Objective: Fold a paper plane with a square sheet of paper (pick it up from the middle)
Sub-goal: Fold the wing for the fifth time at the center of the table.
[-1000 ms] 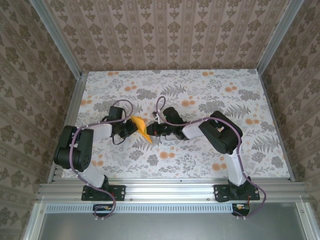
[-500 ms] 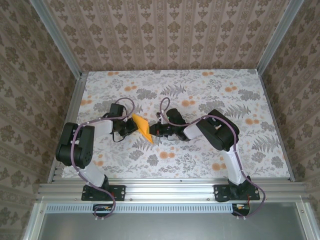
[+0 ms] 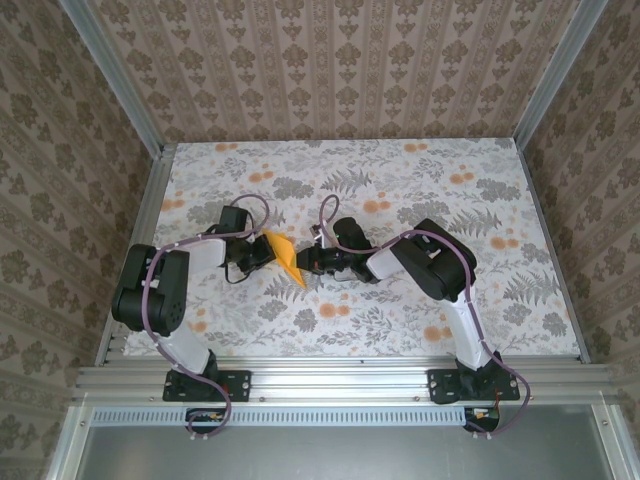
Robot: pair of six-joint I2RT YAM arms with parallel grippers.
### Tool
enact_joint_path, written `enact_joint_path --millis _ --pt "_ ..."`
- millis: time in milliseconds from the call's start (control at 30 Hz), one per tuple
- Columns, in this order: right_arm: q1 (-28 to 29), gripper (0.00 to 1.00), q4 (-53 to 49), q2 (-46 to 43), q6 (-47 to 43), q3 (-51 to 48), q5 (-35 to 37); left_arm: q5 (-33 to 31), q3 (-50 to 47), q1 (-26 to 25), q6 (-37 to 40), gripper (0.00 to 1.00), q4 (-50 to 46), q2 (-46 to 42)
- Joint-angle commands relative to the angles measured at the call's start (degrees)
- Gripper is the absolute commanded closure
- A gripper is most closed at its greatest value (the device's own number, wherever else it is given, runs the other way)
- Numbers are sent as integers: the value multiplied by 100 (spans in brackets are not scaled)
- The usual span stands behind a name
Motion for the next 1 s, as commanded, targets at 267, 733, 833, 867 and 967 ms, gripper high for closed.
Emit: enact_joint_path --millis 267,733,833,867,967 --pt "50 79 89 125 2 -46 -205 -53 11 -175 35 93 204 395" --pt "111 91 -306 257 -62 66 -217 35 4 -192 -4 93 262 341" --pt "128 90 -647 276 -182 134 -119 52 -8 -189 -17 93 262 276" --pt "135 90 -758 285 -217 153 -79 48 -8 -193 -21 93 251 238" --pt "141 89 -869 334 -238 183 -96 61 -22 -194 -41 93 256 139"
